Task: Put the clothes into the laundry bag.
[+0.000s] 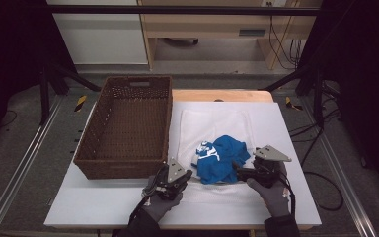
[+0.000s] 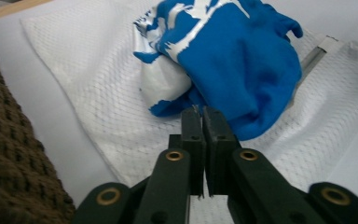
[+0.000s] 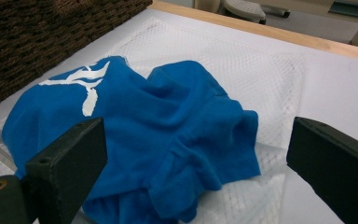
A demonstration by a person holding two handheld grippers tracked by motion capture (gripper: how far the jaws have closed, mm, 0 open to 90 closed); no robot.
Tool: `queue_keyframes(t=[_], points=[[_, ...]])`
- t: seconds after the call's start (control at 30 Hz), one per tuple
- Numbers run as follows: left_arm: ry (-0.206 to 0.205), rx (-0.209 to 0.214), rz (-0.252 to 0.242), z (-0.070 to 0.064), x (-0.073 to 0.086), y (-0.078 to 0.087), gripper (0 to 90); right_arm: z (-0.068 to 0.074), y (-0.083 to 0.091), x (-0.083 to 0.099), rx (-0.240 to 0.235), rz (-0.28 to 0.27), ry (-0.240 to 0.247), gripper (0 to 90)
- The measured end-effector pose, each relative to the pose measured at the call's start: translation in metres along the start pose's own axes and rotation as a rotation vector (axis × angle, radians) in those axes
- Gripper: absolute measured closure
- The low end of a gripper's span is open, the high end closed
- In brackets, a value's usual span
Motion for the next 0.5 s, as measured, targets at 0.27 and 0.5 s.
queue_keyframes(t=[0.27, 0.5], points=[[-0.008, 0.031, 0.028, -0.015, 0.017, -0.011, 90.0, 0.026, -0.023, -0.006, -0.029, 0.016, 0.016, 3.1], [-0.016, 0.033, 0.041, -0.021, 0.027, -0.017, 90.0, 0.048, -0.049, -0.008, -0.018, 0.043, 0.033, 1.9]])
Point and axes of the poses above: each handheld gripper's, and its own axes: y roughly backward along the jaws, x roughly out of its underside, z roughly to its left, the point moved 8 cm from there along -y, roughly forward along the jaws, and after that the axes turned 12 degrees about -y, right-handed, at the moved point
